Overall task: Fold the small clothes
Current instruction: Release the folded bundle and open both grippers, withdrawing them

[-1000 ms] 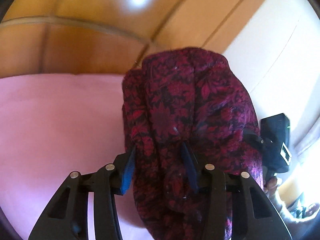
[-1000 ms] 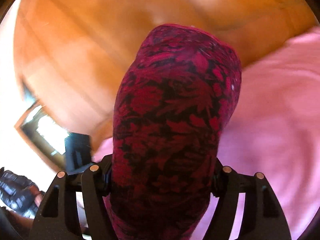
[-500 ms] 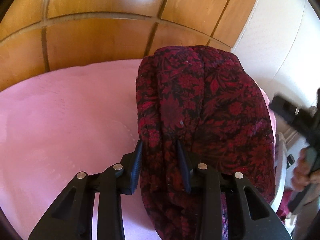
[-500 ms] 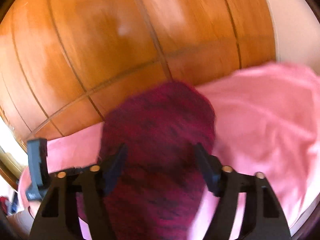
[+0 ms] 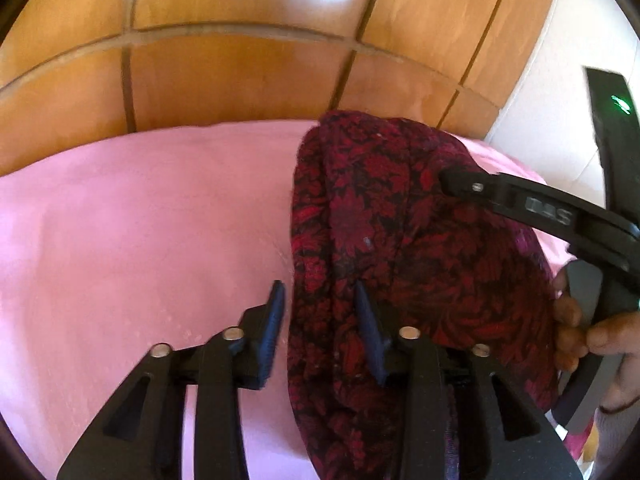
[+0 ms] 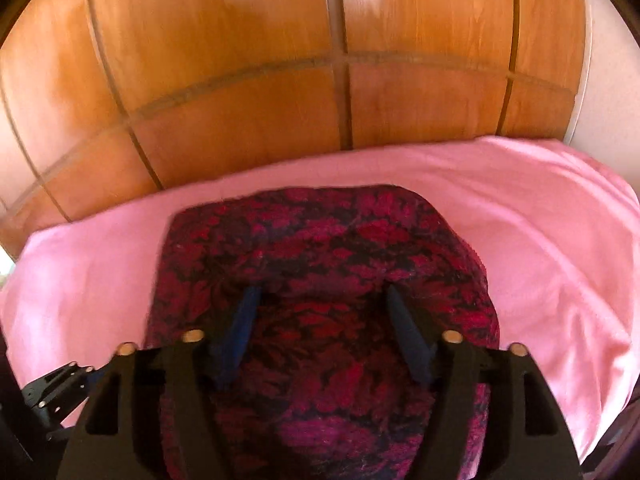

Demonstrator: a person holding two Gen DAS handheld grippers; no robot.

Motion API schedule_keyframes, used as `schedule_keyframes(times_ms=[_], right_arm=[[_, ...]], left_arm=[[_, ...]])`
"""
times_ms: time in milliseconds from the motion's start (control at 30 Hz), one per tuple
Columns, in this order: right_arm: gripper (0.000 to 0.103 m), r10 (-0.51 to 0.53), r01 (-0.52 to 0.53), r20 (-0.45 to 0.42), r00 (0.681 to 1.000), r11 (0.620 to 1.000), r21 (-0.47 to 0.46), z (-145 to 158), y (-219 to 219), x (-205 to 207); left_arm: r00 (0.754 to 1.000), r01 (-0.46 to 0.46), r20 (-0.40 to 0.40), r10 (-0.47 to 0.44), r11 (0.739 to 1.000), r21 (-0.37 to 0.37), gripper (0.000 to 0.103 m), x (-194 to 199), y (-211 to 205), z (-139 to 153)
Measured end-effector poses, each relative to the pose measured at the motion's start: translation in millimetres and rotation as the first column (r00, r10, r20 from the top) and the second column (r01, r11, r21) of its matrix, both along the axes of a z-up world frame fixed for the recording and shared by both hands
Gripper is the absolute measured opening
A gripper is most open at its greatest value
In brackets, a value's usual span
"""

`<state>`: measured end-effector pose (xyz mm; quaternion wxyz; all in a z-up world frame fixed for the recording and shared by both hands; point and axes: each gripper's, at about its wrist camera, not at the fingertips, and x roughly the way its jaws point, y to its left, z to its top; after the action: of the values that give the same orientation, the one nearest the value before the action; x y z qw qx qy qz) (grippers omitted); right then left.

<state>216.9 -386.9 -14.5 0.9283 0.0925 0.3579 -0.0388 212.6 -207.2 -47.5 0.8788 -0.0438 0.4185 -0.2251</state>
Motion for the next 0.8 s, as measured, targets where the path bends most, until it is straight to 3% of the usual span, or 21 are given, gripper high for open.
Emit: schedule_keyframes(times_ms=[133, 333, 633, 800], right_arm=[[0.083, -0.033, 0.030, 0.077, 0.996, 0.999, 0.040, 17, 11, -23], [0.092, -0.149, 0.145, 0.137, 0.979, 0.989, 0.032, 19, 30, -86], [0.100, -0.304, 0.310, 0.130, 0.944, 0.950, -0.034, -6, 52, -153], [0.101, -0.320, 0.333, 0.131, 0.938, 0.939, -0.090, -15, 70, -167]], left_arm=[[0.997, -0.035, 0.062, 0.034, 0.999, 0.019, 0.046, -28, 13, 13], [0.989, -0.083, 0.126, 0.082, 0.997, -0.001, 0.060, -54, 32, 29], [0.980, -0.131, 0.150, 0.130, 0.991, -0.002, 0.073, -96, 53, 27], [0.972, -0.172, 0.169, 0.165, 0.985, 0.027, 0.085, -117, 62, 22]])
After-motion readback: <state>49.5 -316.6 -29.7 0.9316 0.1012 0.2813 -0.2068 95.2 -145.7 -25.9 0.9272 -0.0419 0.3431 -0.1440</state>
